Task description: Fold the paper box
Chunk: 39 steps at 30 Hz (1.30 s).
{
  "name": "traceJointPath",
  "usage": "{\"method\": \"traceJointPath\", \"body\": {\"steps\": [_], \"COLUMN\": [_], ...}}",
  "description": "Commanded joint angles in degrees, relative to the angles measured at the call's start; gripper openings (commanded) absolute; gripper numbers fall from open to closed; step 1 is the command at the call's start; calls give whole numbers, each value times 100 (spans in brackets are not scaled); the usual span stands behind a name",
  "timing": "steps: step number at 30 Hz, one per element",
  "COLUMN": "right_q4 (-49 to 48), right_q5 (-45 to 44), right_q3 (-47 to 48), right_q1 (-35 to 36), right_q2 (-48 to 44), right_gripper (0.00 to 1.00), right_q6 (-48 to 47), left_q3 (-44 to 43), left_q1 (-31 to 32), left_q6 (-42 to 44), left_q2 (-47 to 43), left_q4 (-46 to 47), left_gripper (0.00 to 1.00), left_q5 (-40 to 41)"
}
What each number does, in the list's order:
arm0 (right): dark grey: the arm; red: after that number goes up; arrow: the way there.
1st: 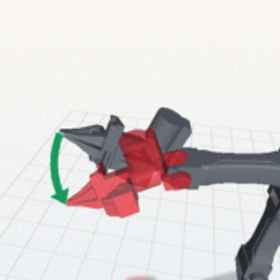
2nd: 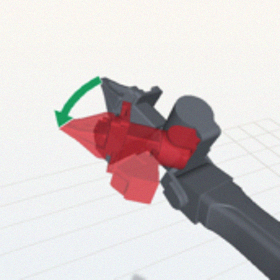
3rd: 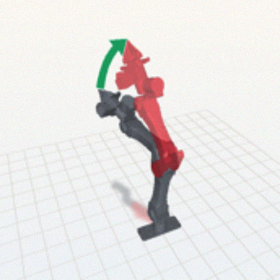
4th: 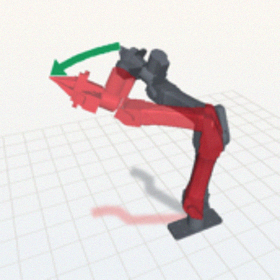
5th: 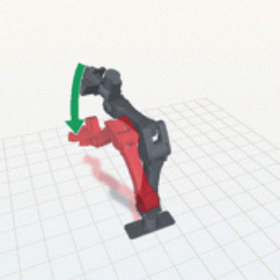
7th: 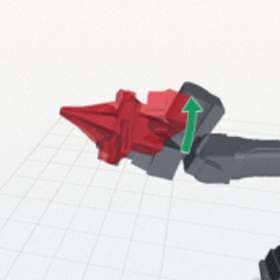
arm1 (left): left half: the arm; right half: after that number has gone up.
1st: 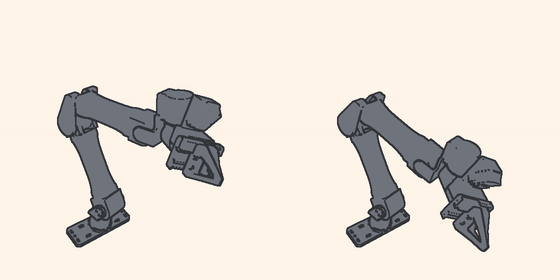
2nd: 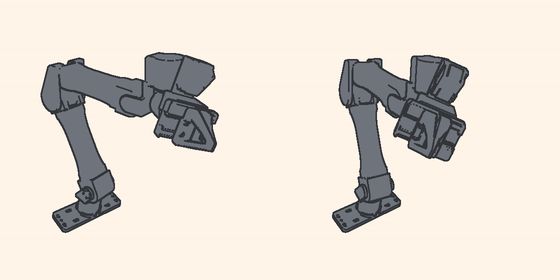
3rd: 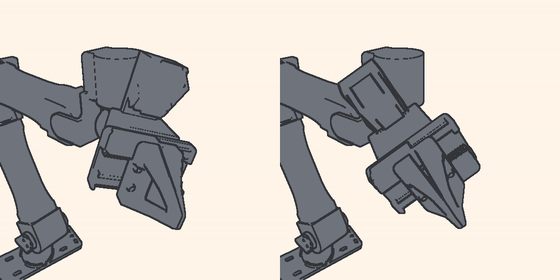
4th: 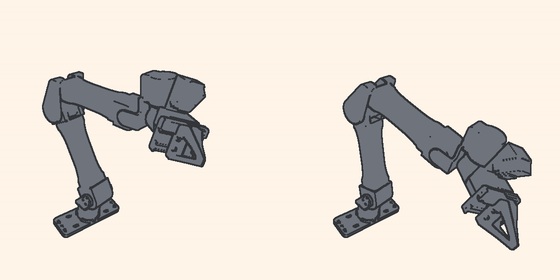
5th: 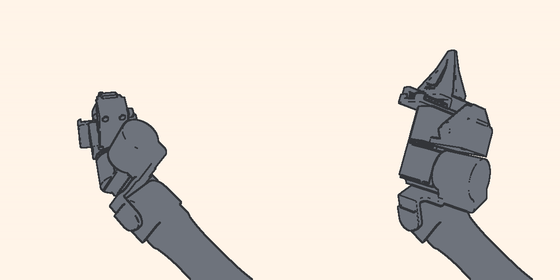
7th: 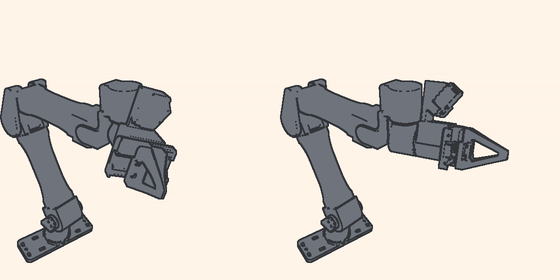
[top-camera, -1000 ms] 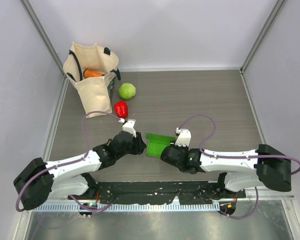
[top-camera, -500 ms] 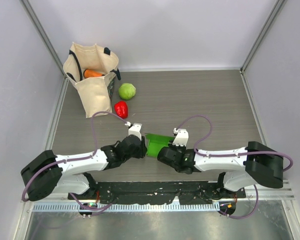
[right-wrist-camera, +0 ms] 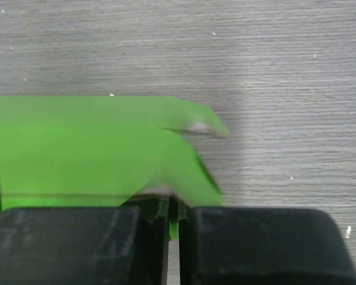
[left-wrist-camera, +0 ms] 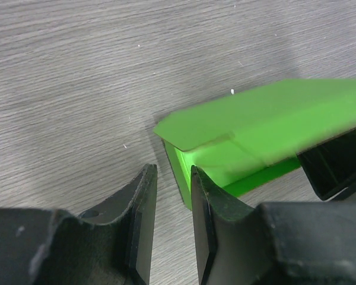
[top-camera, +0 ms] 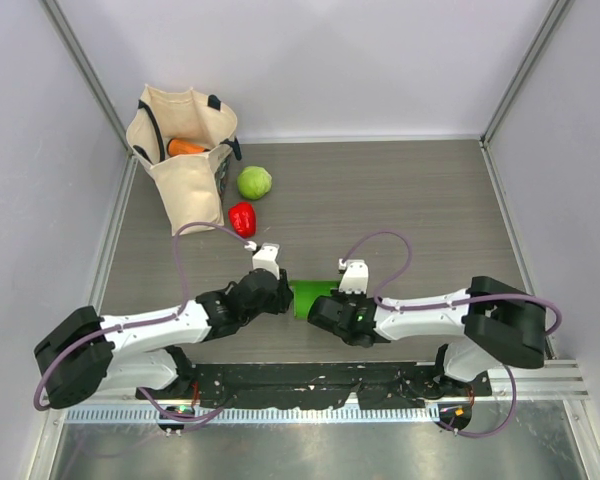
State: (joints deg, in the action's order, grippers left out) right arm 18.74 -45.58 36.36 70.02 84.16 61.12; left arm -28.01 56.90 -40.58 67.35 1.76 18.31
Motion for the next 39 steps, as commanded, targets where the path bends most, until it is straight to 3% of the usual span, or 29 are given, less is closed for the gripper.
{"method": "traceJointPath", "body": {"steps": [1,9,17,21,26,29,34,39], "right_q4": [410,2141,1273,974,614,639,718,762], "right_q5": [-249,-707,-162,-152,181,409,690,954], "right_q3": [433,1846,1717,1576,1514,1593,1620,1418], "right_q1": [29,337,337,346,170,-5,-32,-76], "right_q2": [555,2402,3019,2502,1245,806,128,-803], "right_gripper": [1,1,1,2,37,50,59,61], "right_q6": [-48,173,-285,-513,-1040,-1286,-1568,-1981], "left_q3": [-20,225,779,788,657,551,445,489], "left_q1": [22,22,14,14,5,14,14,-4], "left_q6": [-108,-468,-776,-750,-697,-636,-504,-179], "left_q2": [-231,-784,-2208,-2578,-2332,-2104,-2094,-2419], "left_q4": [-53,-483,-1125,-1318,-1248,-1196,-1345,-1257], "left_gripper": [32,32,33,35,37,37,38,51], "left_q5": [270,972,1702,1738,1615,1527,1562,1220]}}
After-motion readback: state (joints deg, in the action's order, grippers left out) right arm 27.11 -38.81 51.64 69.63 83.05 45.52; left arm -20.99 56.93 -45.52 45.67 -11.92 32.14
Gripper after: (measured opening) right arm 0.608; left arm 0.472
